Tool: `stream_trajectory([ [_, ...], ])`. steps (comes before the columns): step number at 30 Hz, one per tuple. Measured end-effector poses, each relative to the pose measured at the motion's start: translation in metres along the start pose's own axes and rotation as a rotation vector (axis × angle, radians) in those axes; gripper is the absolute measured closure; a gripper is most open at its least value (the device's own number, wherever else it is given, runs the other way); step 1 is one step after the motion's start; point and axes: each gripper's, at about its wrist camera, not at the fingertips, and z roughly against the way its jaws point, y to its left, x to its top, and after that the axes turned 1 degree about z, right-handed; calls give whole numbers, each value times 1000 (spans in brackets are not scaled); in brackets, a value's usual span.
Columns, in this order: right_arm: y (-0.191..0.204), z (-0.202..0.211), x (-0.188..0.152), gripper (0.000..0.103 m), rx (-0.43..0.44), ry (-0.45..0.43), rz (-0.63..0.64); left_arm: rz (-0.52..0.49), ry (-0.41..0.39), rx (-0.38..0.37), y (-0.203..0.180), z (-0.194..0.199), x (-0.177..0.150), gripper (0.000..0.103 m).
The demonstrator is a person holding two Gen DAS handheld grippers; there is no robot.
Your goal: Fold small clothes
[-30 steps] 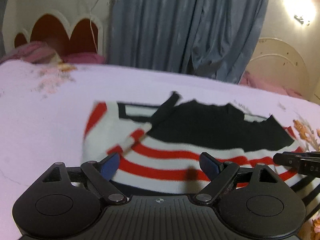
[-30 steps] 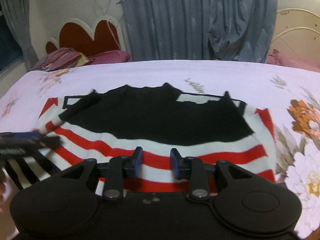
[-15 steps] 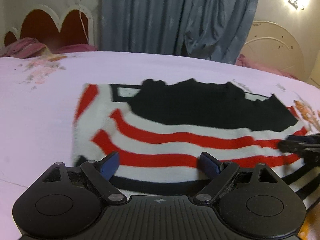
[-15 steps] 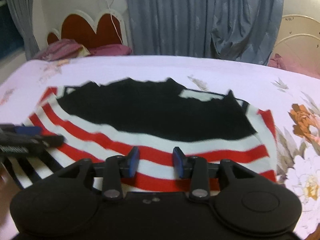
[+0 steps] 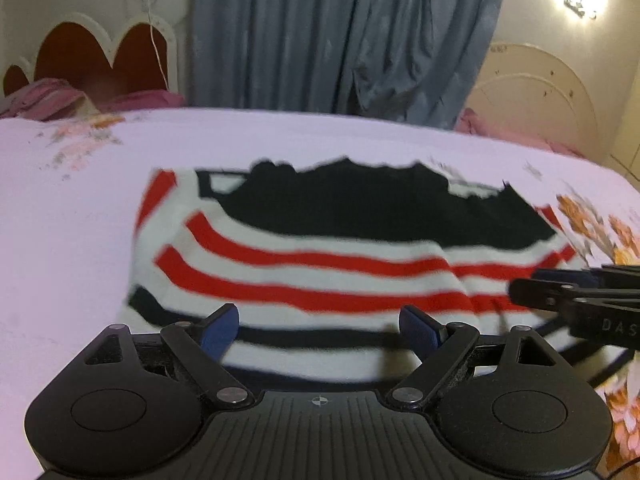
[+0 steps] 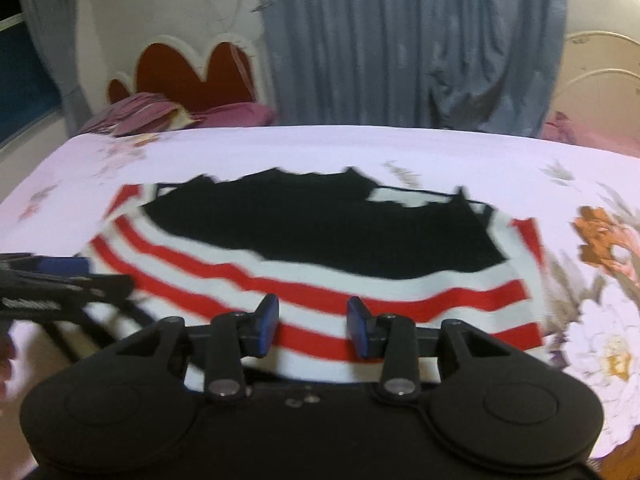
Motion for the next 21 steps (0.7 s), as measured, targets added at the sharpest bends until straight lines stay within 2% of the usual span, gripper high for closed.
stream_trajectory([
  [3, 12, 0, -7, 65, -4, 18, 19, -15, 28, 22, -1, -5, -11, 16],
  [6, 14, 2, -18, 64, -35, 50, 30, -42, 23, 32, -1, -4, -16, 16],
  [14, -18, 32, -41, 64, -201, 50, -1, -62, 25, 25, 11, 8, -24, 17],
  [15, -21, 36, -43, 62, -221, 45, -10, -54, 23, 27, 14, 10, -24, 17],
  [16, -26, 40, -46, 55, -258, 44, -29, -43, 21, 28, 19, 11, -25, 17],
  [17, -31, 43, -49, 55, -275, 43, -49, -32, 17, 28, 24, 14, -26, 17],
  [19, -38, 41, -56, 55, -303, 75, -67, -21, 20, 23, 33, 15, -30, 17],
  [21, -47, 39, -63, 57, -293, 95, -95, -26, 25, 13, 36, 15, -34, 17],
])
